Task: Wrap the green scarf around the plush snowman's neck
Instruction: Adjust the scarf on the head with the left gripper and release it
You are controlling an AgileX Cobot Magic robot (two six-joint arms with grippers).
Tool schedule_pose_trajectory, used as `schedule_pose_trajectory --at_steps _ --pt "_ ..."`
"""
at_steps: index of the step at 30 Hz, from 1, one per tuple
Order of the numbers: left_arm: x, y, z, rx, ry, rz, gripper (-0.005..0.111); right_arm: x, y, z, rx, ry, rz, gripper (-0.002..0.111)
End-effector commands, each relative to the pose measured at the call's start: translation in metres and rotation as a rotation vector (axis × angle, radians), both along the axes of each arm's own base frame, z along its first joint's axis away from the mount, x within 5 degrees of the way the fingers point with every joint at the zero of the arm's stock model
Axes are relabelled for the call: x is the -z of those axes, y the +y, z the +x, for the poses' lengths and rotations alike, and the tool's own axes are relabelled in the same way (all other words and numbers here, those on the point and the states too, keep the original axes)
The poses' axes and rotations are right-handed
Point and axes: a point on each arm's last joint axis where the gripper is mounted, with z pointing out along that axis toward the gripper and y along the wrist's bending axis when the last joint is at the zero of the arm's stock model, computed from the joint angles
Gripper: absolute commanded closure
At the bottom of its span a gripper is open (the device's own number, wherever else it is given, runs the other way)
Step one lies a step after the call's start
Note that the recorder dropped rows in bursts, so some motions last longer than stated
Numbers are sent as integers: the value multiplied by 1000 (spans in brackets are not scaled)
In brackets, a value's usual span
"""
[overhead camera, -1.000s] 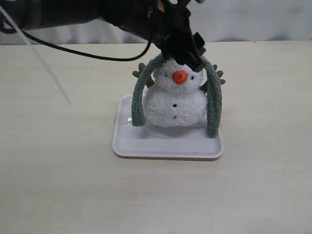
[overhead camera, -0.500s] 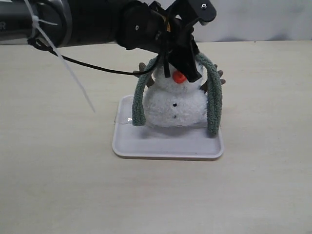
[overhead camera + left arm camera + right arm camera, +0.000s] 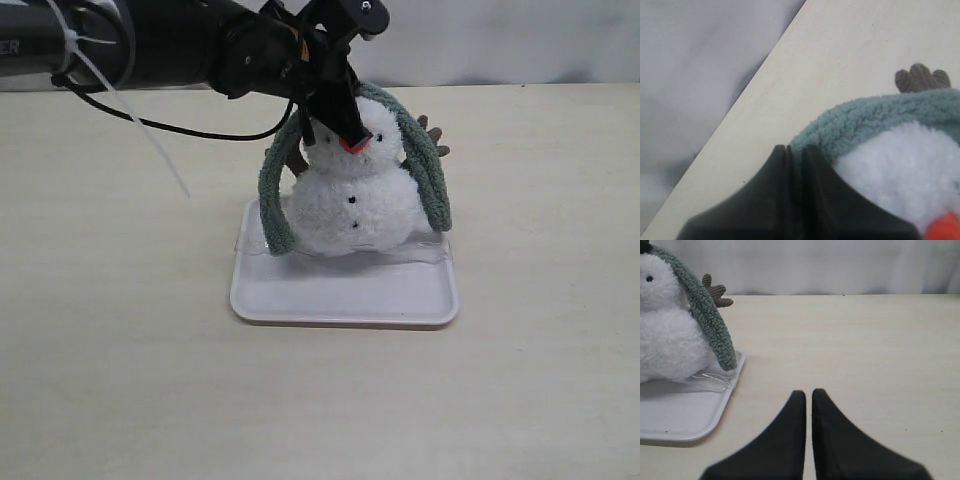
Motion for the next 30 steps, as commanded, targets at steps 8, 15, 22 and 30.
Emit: schedule_pose_trajectory --at_steps 8,15,22,30 --pt "14 -4 8 -5 -26 -37 107 0 0 0 1 -1 1 104" --pt "31 -8 9 1 -2 -16 107 0 0 0 1 -1 1 104" --pt "26 -4 6 -3 28 12 76 0 0 0 1 -1 1 104" --pt "-33 13 -15 -18 43 33 56 0 0 0 1 -1 1 104"
